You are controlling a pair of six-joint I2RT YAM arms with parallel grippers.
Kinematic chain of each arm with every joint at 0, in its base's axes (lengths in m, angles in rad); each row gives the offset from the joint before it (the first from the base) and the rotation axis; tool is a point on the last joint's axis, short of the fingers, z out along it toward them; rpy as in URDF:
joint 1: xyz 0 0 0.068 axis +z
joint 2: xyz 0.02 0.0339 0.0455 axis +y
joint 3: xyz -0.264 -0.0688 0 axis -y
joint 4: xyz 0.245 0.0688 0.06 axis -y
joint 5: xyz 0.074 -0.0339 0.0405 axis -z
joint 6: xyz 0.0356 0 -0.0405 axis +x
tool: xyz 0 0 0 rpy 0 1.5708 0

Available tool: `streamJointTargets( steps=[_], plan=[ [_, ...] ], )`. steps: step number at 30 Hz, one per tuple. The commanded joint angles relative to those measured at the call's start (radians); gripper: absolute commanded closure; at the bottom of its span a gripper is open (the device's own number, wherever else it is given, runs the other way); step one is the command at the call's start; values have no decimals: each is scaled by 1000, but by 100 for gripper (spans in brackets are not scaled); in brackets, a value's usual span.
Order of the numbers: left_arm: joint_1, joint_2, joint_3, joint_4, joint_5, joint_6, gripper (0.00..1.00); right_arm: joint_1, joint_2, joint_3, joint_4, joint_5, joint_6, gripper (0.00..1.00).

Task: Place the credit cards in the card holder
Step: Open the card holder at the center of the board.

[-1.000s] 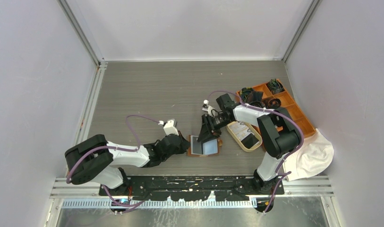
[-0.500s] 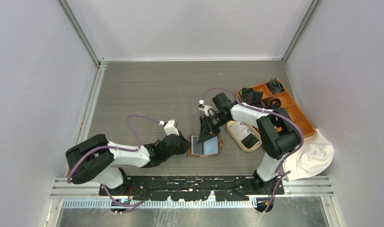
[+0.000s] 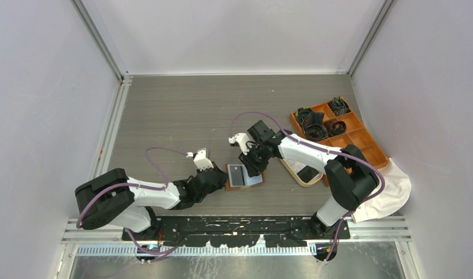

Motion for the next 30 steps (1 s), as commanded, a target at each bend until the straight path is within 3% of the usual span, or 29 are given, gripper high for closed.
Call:
streamJointTargets(
  steps=[1,4,9,14,19,22,26,30],
  plan=[
    [-7,-42,-20,57,-65,-7,100,-6,1,12,-6,84,-66,69],
    [-8,-87,-32,56,-37,39,96,-6,-9,14,-9,92,-72,69],
    [-8,-237,-35,-96,-31,102,55,-9,-37,21,-21,97,-86,69],
    [-8,-414,-32,-265,-4,222,48,-19,-53,46,-57,78,-89,68],
    [-7,-539,-78,-157,77,421,30,-79,-102,115,-181,-7,-135,64],
    [-4,-547,-89,-57,131,536,19,-185,-191,113,-202,-129,-127,63],
    [12,-462,-18,-8,225,658,18,-433,-331,84,-158,-364,-7,60],
    [17,-325,51,75,327,730,18,-653,-459,-63,76,-606,275,36]
  ],
)
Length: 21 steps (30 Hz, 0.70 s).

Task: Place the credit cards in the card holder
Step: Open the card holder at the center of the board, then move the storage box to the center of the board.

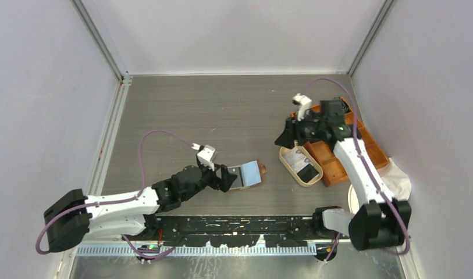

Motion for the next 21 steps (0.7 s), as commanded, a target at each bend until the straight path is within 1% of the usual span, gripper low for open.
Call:
streamJointTargets(
  steps=[1,2,3,4,5,8,9,12,15,18,21],
  plan=[
    [7,133,101,201,153,168,18,-176,-117,-134,213,-320,311,32],
    [9,168,115,239,175,182,18,-211,-124,-151,227,-331,362,29],
    [12,207,129,270,195,196,18,-232,-130,-175,264,-296,454,29],
    [18,241,148,294,213,209,18,-245,-143,-196,310,-225,551,29],
    [26,273,169,308,232,223,18,-253,-156,-206,310,-136,613,30],
    [60,363,235,325,283,270,19,-260,-196,-229,225,109,739,30],
    [75,391,251,339,290,276,19,-266,-200,-240,206,136,762,31],
    [103,486,254,460,302,280,19,-282,-203,-294,189,150,800,35],
    [122,576,234,613,308,267,21,-284,-194,-333,188,187,784,40],
    [139,650,209,721,311,245,22,-284,-172,-360,236,240,758,45],
    [163,694,187,800,350,230,25,-279,-128,-364,304,249,743,50]
  ],
)
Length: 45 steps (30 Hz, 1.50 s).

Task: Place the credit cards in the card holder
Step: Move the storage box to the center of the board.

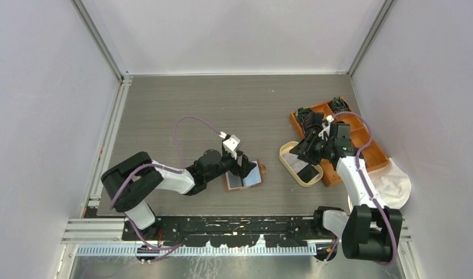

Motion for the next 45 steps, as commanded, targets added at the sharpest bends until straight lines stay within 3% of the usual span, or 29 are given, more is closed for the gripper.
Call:
streamJointTargets(
  steps=[1,7,9,16,25,28,32,35,37,39,42,45],
  plan=[
    [35,41,-33,261,50,-11,26,10,56,6,130,64,-5,53],
    [78,30,-65,255,50,-3,32,94,268,126,154,186,-47,84],
    [83,11,-71,233,39,16,33,132,342,166,151,217,-47,89],
    [84,-8,-96,197,-52,78,33,313,524,325,182,252,-56,92],
    [87,-3,-167,312,-143,68,34,524,858,724,106,181,-154,92],
    [94,2,-192,359,-177,50,34,534,876,756,96,179,-194,91],
    [123,21,-199,393,-174,14,32,526,726,632,133,228,-293,85],
    [173,34,-177,393,-114,-48,29,498,571,514,157,179,-338,64],
    [226,41,-157,409,-30,-128,26,452,504,434,194,64,-350,44],
    [275,59,-124,422,78,-202,25,366,483,352,310,-72,-234,30],
    [312,85,-32,353,163,-276,25,294,522,310,395,-128,-87,30],
    [313,104,85,177,167,-288,27,294,551,314,393,-77,-42,49]
  ],
)
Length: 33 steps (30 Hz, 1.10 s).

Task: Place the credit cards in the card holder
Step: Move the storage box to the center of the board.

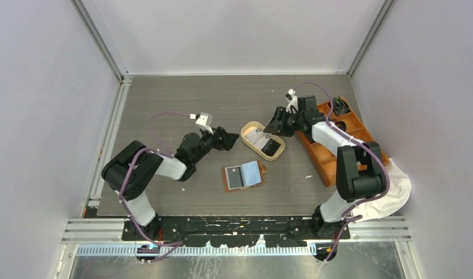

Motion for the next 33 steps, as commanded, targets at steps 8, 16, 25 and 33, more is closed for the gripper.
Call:
streamJointTargets(
  steps=[8,16,25,33],
  plan=[
    [4,167,464,-515,108,-69,52,13,126,106,-138,105,12,83],
    [-1,265,639,-799,102,-40,59,26,180,179,-229,265,-66,84],
    [-47,277,733,-995,12,-8,86,37,214,234,-237,327,-132,84],
    [-132,208,631,-972,-117,-215,100,60,224,269,-230,386,-188,84]
  ],
)
